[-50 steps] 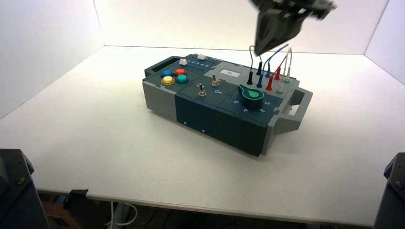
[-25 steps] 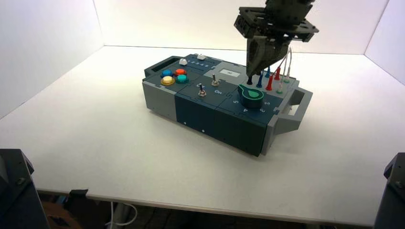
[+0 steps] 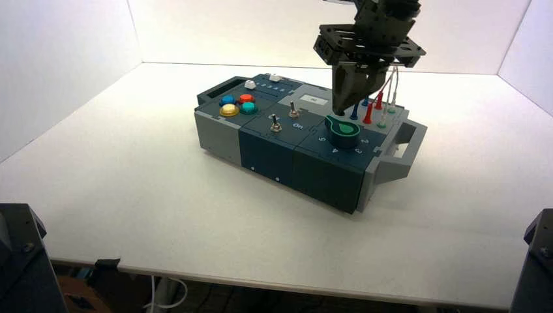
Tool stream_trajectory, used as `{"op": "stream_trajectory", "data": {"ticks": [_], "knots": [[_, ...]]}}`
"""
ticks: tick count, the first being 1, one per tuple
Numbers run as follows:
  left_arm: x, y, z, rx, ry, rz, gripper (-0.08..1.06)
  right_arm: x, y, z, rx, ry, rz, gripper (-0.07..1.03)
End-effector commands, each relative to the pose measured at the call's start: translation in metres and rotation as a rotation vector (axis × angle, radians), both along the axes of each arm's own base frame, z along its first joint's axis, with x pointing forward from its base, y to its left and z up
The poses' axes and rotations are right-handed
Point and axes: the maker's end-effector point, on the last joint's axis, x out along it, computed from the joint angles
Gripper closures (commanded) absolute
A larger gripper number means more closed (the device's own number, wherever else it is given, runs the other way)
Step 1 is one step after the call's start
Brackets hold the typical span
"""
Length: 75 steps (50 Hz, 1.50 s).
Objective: Turn the knob to position 5.
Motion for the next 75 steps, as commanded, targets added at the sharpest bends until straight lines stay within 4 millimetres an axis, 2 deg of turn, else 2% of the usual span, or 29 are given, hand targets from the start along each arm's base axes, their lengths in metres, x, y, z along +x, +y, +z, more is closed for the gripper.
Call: {"op": "stream_trajectory", "data": {"ticks": [1, 37, 47, 75], "knots": [[0.002, -0.001, 0.006, 0.003, -0.012, -0.003, 1.01, 0.01, 0.007, 0.011, 0.02, -0.038, 0.005, 0.99], [0.001, 0.0, 0.006, 0.001, -0.016, -0.003, 1.01, 0.028, 0.01, -0.003, -0.006, -0.041, 0.005, 0.99], [0.0, -0.001, 0.007, 0.002, -0.018, -0.005, 1.01, 0.035, 0.002, -0.008, -0.019, -0.036, -0.012, 0.99], [0.0, 0.0, 0.008, 0.003, -0.024, -0.003, 1.01, 0.026, -0.002, -0.01, -0.028, -0.002, -0.018, 0.99]]}}
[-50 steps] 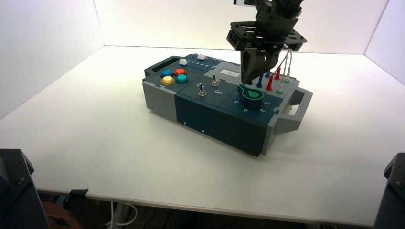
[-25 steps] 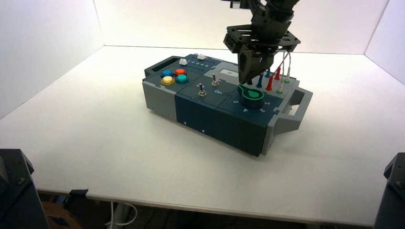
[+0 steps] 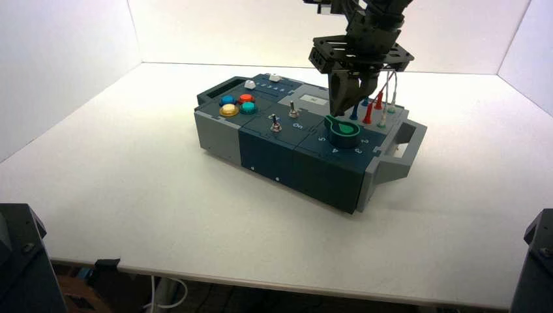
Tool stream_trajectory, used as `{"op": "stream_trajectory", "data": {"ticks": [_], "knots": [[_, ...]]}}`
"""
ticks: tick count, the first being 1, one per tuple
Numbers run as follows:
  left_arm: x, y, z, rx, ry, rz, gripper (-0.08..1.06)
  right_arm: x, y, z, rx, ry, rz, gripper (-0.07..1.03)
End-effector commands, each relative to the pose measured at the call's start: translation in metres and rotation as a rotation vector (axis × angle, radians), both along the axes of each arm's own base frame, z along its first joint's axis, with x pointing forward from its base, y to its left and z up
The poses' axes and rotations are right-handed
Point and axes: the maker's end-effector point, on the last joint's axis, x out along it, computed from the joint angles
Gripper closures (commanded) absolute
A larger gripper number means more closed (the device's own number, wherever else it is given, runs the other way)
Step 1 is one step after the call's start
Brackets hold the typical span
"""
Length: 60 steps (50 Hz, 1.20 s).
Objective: Turn the knob to position 5.
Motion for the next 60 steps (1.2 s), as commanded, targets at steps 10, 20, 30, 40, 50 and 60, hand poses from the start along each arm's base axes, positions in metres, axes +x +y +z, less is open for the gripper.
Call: {"op": "stream_trajectory", "data": {"ticks": [10, 20, 30, 40, 50, 60], "knots": [[0.0, 0.0, 0.007, 0.0, -0.019, -0.003, 1.01, 0.001, 0.003, 0.01, 0.019, -0.012, -0.009, 0.99], [0.0, 0.0, 0.007, 0.0, -0.019, -0.003, 1.01, -0.002, 0.007, 0.011, 0.024, -0.008, -0.001, 0.99], [0.0, 0.0, 0.008, 0.0, -0.022, -0.004, 1.01, -0.002, 0.01, 0.012, 0.03, -0.005, 0.001, 0.99], [0.0, 0.0, 0.007, 0.0, -0.02, -0.003, 1.01, -0.004, 0.012, 0.013, 0.032, 0.005, 0.003, 0.99], [0.0, 0.0, 0.008, 0.0, -0.022, -0.003, 1.01, -0.008, 0.016, 0.012, 0.038, 0.016, 0.007, 0.99], [-0.001, 0.0, 0.009, -0.002, -0.029, -0.003, 1.01, -0.009, 0.017, 0.015, 0.041, 0.017, 0.01, 0.99]]}}
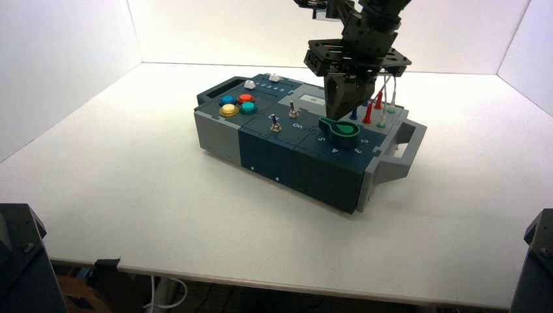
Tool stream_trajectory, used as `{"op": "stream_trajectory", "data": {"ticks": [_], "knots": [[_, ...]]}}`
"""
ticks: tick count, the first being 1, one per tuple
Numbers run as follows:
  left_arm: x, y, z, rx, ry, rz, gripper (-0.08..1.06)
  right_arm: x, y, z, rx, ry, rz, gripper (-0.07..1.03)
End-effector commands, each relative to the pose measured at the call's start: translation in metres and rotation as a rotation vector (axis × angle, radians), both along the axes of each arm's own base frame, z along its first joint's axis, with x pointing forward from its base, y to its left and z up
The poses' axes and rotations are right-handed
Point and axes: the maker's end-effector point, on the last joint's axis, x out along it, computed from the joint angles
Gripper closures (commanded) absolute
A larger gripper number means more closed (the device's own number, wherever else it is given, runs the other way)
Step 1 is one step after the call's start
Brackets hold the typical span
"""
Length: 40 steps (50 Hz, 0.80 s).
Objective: Turn the knob to position 5.
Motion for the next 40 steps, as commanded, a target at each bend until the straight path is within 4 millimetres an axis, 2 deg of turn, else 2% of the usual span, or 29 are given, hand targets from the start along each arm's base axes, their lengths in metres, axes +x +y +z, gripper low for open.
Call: {"op": "stream_trajectory", "data": {"ticks": [1, 40], "knots": [[-0.0009, -0.0005, 0.0081, -0.001, -0.025, -0.005, 1.01, 0.0055, 0.0075, 0.0157, 0.031, -0.037, 0.002, 0.99], [-0.0018, 0.0, 0.0085, -0.002, -0.031, -0.004, 1.01, -0.0001, 0.0128, 0.0177, 0.04, -0.027, 0.01, 0.99]]}}
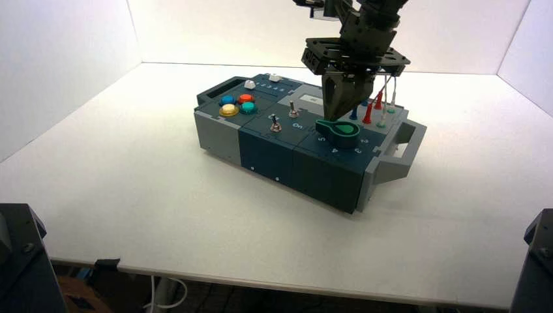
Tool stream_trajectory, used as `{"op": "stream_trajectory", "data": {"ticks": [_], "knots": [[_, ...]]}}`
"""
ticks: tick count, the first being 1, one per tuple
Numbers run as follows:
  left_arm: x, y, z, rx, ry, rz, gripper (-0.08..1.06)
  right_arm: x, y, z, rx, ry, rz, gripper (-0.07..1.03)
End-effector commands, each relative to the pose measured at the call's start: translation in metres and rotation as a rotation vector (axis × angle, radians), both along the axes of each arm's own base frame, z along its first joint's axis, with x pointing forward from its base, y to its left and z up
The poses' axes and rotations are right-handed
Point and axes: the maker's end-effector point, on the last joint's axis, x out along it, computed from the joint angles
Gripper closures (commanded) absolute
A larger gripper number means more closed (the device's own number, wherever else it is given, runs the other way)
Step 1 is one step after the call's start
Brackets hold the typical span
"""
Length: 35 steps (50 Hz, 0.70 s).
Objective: Turn the knob to position 5.
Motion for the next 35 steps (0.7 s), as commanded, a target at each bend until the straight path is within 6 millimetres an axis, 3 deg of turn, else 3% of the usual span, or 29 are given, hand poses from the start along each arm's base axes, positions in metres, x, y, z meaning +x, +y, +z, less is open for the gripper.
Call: {"op": "stream_trajectory", "data": {"ticks": [1, 35], "knots": [[0.0004, -0.0003, 0.006, 0.0, -0.014, -0.003, 1.01, 0.0056, 0.0075, 0.0148, 0.03, -0.037, 0.002, 0.99], [0.0006, -0.0006, 0.006, 0.001, -0.014, -0.004, 1.01, 0.005, 0.0094, 0.0137, 0.034, -0.029, -0.001, 0.99]]}}
